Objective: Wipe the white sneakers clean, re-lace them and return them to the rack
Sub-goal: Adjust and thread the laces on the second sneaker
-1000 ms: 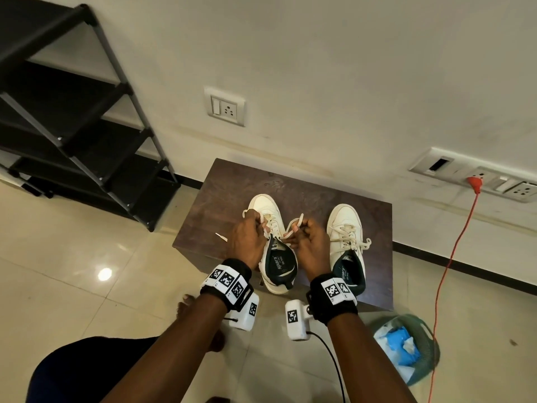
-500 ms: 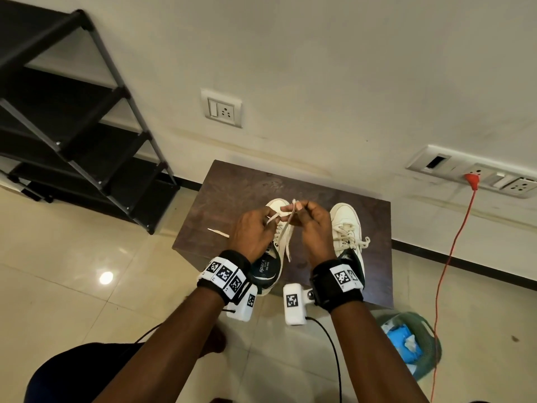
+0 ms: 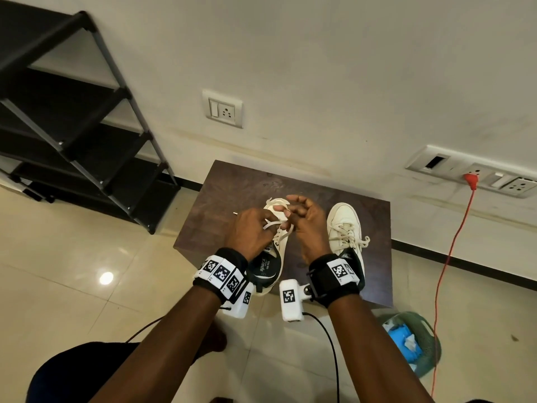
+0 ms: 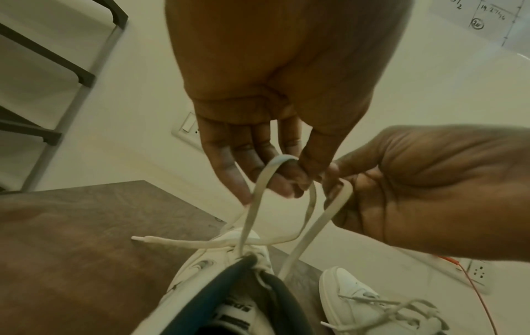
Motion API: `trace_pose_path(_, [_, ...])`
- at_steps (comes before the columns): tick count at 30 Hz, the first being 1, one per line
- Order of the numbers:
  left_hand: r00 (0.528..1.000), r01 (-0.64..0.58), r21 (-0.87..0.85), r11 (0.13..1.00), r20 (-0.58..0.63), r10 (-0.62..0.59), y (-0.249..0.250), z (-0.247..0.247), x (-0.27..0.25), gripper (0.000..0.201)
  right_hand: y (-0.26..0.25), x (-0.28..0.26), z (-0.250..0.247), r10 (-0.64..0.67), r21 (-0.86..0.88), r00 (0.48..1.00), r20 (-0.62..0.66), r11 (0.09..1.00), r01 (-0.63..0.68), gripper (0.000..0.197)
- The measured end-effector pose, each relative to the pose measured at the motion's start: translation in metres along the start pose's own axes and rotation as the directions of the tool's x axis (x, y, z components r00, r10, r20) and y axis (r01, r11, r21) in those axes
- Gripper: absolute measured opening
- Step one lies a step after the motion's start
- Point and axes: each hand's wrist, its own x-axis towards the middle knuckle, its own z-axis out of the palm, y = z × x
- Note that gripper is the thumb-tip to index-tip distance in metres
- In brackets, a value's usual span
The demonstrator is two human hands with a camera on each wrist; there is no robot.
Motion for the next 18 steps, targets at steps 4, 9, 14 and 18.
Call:
trace_pose_path(4, [0.996, -0.084, -0.094, 0.992, 0.0, 0.084, -0.004, -0.006, -0.005, 0.015, -0.002, 0.004, -0.01, 0.061, 0.014, 0.998, 0.033, 0.998, -0.062, 0.013])
trace_pose_path(9, [0.997, -0.06, -0.086, 0.995, -0.046, 0.056, -0.003, -0.012, -0.004, 0.015, -0.003, 0.002, -0.007, 0.191, -0.102, 0.976, 0.104, 0.978, -0.18, 0.005])
trace_pose_path(14, [0.957, 0.195, -0.043, 0.98, -0.211, -0.2, -0.001, -0.015, -0.007, 0.01, -0.002, -0.003, -0.012, 0.327, -0.094, 0.93, 0.167, 0.944, -0.315, 0.009])
trace_pose_path(18, [0.928, 0.351, -0.065, 0.934, -0.113, -0.356, -0.01, -0.004, -0.008, 0.051, -0.001, -0.01, -0.015, 0.371, -0.125, 0.908, 0.196, 0.928, -0.352, 0.008])
